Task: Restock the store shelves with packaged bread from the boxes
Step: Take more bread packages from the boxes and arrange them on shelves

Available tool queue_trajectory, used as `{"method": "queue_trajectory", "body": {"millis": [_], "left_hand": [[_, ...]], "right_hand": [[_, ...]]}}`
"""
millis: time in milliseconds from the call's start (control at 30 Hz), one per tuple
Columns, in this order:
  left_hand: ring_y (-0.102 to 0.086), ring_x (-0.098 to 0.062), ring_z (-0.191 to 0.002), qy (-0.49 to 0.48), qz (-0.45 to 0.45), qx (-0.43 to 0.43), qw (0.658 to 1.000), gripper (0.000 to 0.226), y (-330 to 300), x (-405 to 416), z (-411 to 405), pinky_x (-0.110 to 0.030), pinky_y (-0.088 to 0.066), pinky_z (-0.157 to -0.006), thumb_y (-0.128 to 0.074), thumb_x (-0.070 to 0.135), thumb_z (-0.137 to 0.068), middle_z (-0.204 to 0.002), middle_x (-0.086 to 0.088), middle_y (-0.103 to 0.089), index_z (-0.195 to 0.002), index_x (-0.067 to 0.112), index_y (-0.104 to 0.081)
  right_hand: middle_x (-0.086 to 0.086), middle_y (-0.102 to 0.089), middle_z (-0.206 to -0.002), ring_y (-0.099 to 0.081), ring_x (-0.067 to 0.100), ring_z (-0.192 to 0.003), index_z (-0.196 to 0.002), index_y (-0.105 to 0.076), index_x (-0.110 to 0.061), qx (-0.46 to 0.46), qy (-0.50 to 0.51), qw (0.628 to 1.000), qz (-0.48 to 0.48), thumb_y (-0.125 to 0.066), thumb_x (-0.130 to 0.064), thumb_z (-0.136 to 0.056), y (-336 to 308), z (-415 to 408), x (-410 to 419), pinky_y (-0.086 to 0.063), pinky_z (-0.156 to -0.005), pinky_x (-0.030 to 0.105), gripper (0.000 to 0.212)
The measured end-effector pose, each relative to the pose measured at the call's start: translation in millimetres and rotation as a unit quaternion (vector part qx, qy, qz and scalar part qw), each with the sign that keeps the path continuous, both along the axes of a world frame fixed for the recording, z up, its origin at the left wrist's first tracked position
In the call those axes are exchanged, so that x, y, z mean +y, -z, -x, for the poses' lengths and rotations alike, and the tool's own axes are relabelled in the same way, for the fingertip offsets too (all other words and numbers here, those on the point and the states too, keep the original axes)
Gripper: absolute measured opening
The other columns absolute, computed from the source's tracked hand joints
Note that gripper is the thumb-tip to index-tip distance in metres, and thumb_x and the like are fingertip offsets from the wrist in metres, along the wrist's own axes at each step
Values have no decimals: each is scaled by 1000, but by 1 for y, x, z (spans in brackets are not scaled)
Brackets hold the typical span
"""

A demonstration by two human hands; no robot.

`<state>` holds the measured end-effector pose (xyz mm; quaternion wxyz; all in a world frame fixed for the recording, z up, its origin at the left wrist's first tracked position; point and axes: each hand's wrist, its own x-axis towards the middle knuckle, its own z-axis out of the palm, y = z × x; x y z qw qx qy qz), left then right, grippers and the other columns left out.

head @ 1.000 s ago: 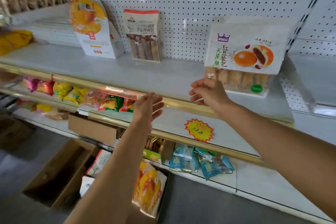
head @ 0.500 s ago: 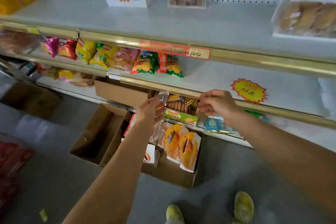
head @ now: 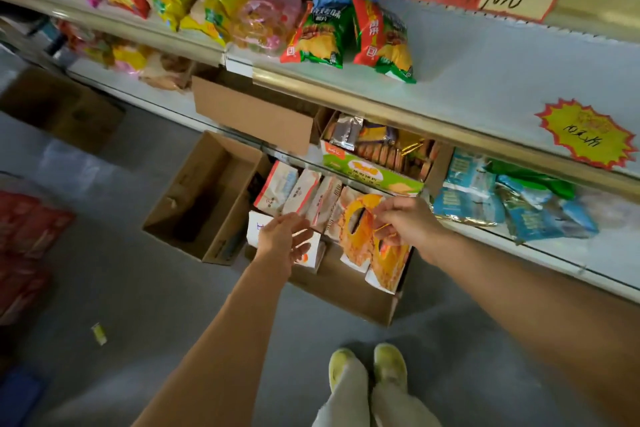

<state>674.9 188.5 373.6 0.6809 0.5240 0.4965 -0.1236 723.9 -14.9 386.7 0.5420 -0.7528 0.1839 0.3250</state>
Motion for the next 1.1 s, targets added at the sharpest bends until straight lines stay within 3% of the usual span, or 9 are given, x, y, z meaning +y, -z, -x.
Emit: {"method": "queue_trajectory", "body": {"millis": [100, 333, 500, 667, 733, 800, 900, 1033, 1100], "left_hand": [[-69, -21, -79, -19, 6, 38, 999, 19, 30, 26, 9, -33, -57, -60, -58, 17, -100, -94, -8, -72, -116, 8, -62], [-65, -19, -69, 8, -8, 115, 993, 9, 107, 111, 0, -32, -55, -70, -62, 17, -97, -70, -5, -73, -92, 9, -64], [-67, -20, -80, 79, -5, 159, 984, 9, 182, 185, -28, -37, -56, -81, -60, 18, -98, -86, -8, -72, -99, 10, -64], [-60, -17, -75, 177, -45, 152, 971, 25, 267, 240, -53, -30, -52, -66, -57, 11, -98, -90, -10, -64, -122, 7, -60], [-61, -19, -82, 223, -75, 155, 960, 44, 300, 257, -62, -28, -51, -64, -61, 13, -96, -107, -14, -64, -138, 16, -49], [-61, -24, -97, 252, -100, 154, 950, 59, 333, 268, -70, -32, -52, -70, -63, 16, -95, -128, -18, -59, -148, 25, -39], [-51, -32, -126, 286, -120, 143, 940, 65, 373, 273, -80, -42, -46, -99, -60, 14, -97, -147, -14, -47, -153, 25, -29], [-51, -33, -129, 308, -119, 114, 937, 66, 422, 280, -85, -38, -45, -92, -62, 16, -97, -150, -10, -45, -154, 24, -31], [-55, -31, -125, 323, -104, 99, 936, 59, 444, 283, -81, -42, -49, -97, -64, 17, -95, -145, -9, -52, -149, 24, -41]], "right_hand": [[10, -70, -80, -65, 20, -61, -85, -65, -12, 16, -17, 1000, 11, -56, -6, -94, 30, 1, 25, -45, -56, 27, 14], [13, -70, -78, -63, 21, -57, -94, -64, -5, 93, 31, 995, 11, -57, 1, -92, 108, -5, 98, -41, -46, 22, 10], [17, -69, -84, -62, 22, -69, -93, -64, -6, 143, 93, 985, 31, -60, 1, -91, 178, -6, 155, -46, -56, 25, 9], [12, -62, -95, -60, 23, -91, -116, -56, -6, 155, 144, 974, 78, -61, -2, -91, 257, -1, 187, -51, -75, 32, 26], [9, -58, -100, -57, 24, -101, -113, -52, -7, 144, 164, 970, 104, -64, -4, -90, 283, -1, 197, -51, -87, 37, 26], [1, -54, -95, -51, 22, -98, -103, -49, -12, 120, 186, 969, 112, -64, -1, -89, 310, -3, 206, -48, -88, 34, 23], [4, -55, -112, -54, 24, -103, -114, -51, -9, 103, 181, 970, 128, -63, 3, -88, 358, -7, 214, -48, -77, 26, 31], [14, -56, -133, -53, 32, -125, -127, -51, -4, 106, 199, 968, 109, -66, 7, -84, 421, -5, 218, -47, -102, 43, 47], [14, -59, -132, -55, 34, -123, -126, -54, -4, 117, 220, 964, 92, -68, 5, -84, 444, -2, 217, -47, -103, 48, 45]]}}
